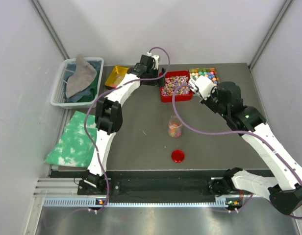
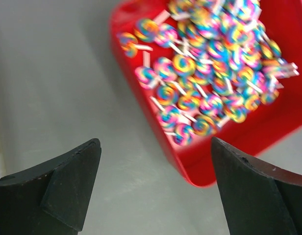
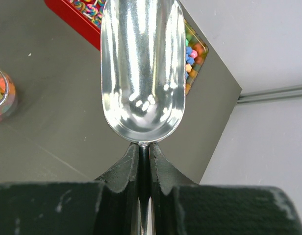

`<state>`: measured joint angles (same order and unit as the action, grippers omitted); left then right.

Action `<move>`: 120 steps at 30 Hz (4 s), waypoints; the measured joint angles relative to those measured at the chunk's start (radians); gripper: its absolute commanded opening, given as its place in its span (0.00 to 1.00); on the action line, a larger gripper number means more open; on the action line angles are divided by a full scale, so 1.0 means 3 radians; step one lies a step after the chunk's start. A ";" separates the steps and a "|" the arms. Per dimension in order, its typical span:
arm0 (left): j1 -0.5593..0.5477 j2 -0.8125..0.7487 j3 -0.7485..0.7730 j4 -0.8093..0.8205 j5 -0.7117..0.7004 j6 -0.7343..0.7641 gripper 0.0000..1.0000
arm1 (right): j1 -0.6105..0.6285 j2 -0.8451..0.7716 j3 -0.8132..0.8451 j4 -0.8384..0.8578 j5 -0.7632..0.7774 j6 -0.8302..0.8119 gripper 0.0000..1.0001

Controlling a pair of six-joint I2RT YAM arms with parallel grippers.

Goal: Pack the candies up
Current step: Scoop the fake candies from the storage box.

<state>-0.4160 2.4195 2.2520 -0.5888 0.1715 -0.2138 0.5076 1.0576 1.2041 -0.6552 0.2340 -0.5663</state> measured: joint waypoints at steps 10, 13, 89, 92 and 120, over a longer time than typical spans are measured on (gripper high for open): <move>-0.0047 0.0168 0.0070 -0.0015 -0.0454 0.0014 0.84 | 0.0000 -0.0001 0.0000 -0.0013 -0.0066 0.0011 0.00; -0.0088 0.0247 0.0084 -0.0041 -0.0484 0.0019 0.76 | 0.0000 -0.0013 0.0000 -0.0014 -0.0084 0.0032 0.00; 0.0055 -0.0651 -0.0834 0.0112 0.0001 0.2607 0.00 | 0.0505 0.2145 0.0977 0.0106 0.0813 -0.2266 0.00; 0.0064 -0.0662 -0.0847 0.0072 0.0048 0.2675 0.00 | 0.0505 0.2247 0.1011 0.0114 0.0858 -0.2328 0.00; 0.0076 -0.0913 -0.1057 0.0210 -0.0228 0.2934 0.00 | 0.0656 0.3207 0.1841 -0.0317 0.1350 -0.2865 0.00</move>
<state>-0.3931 2.1456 1.9350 -0.5259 0.1032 0.6662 0.7044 2.0197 1.7565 -0.7502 0.6392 -1.4258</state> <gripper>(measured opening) 0.056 0.063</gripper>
